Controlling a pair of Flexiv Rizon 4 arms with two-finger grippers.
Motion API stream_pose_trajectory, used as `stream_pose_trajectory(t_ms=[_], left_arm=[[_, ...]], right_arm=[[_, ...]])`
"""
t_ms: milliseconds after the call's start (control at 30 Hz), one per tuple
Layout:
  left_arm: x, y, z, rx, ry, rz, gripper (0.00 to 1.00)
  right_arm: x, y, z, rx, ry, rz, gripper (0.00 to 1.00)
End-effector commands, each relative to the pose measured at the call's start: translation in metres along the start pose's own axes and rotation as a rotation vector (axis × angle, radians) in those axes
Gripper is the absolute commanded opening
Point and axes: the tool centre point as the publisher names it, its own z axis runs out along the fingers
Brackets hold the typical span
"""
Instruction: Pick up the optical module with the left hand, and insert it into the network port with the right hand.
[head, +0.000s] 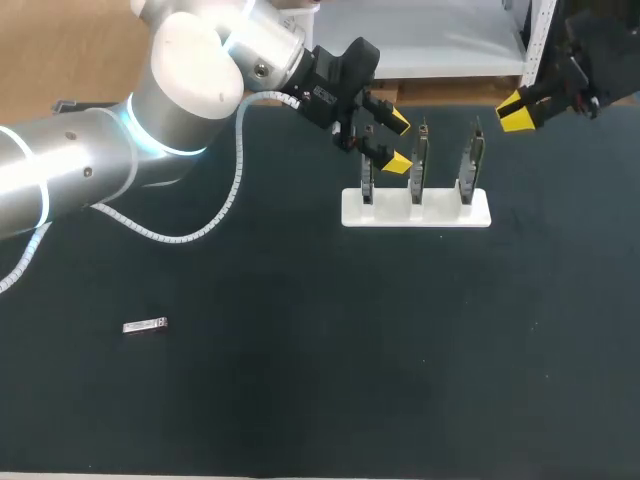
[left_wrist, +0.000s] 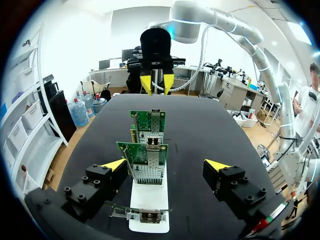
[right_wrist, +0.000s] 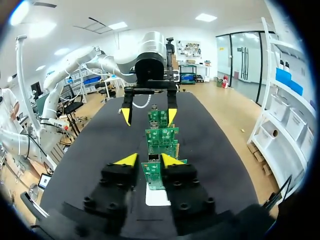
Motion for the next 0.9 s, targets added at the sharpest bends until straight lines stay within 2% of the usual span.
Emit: stream_pose_trajectory(t_ms=[33,567,900], left_arm=[[-0.001,0.002,0.0,0.005,0.005,-0.002,1.0],[-0.001,0.002,0.0,0.005,0.005,-0.002,1.0],[-0.015,0.004,-0.025,-0.041,-0.005,0.044,1.0]], right_arm=[[0.0,-0.001,0.0,-0.002,-0.002,-0.001,1.0],[0.0,-0.001,0.0,-0.002,-0.002,-0.001,1.0],[0.0,-0.001,0.0,-0.002,-0.002,-0.001,1.0]])
